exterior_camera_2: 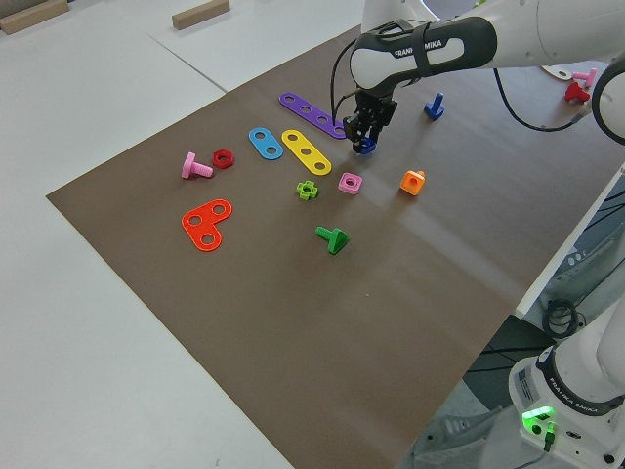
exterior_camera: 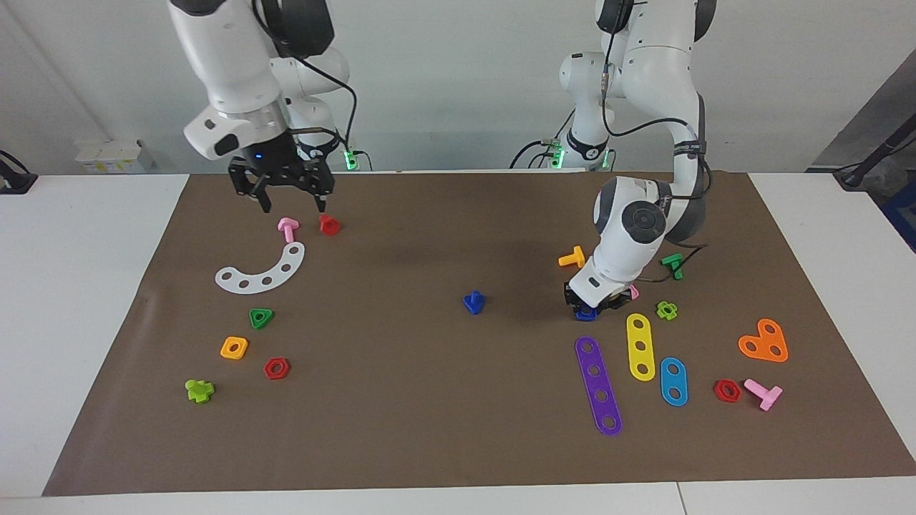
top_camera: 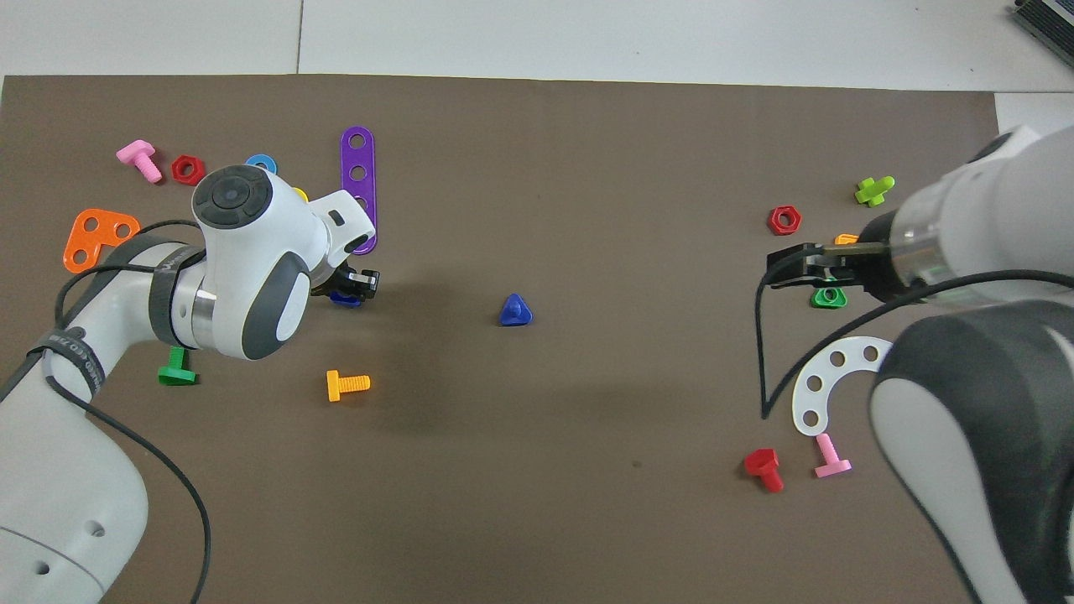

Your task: Unscrew and place screws in storage area

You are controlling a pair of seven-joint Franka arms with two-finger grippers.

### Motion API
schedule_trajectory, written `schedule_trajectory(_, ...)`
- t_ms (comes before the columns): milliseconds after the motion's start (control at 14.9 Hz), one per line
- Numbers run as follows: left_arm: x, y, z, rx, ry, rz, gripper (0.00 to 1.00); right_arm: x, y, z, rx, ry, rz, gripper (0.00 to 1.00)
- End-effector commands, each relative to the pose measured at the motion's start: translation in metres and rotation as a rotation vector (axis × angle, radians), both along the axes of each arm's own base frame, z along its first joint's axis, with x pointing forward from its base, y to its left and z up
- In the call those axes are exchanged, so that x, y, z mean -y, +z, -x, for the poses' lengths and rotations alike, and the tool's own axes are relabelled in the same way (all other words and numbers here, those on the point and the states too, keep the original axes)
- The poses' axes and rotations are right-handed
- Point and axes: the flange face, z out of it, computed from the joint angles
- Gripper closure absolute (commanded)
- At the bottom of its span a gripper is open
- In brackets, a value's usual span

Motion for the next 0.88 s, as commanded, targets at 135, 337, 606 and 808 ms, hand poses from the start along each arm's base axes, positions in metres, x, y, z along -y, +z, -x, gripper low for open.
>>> schedule_trajectory(135, -0.012, 0.004, 0.016, 0.012, -0.027, 0.000, 0.30, -0.130, -0.085, -0.018, 0.048, -0.062, -0.055, 0.00)
schedule_trajectory(337, -0.011, 0.010, 0.013, 0.021, -0.029, 0.002, 0.10, -0.186, -0.139, -0.021, 0.083, -0.058, -0.076, 0.00)
schedule_trajectory(606, -0.028, 0.058, 0.007, 0.043, -0.002, 0.001, 0.09, -0.233, -0.189, -0.021, 0.099, -0.009, -0.080, 0.00)
schedule_trajectory(808, -0.063, 0.122, -0.005, -0.033, -0.018, -0.018, 0.10, -0.270, -0.238, -0.028, 0.085, 0.016, -0.052, 0.00)
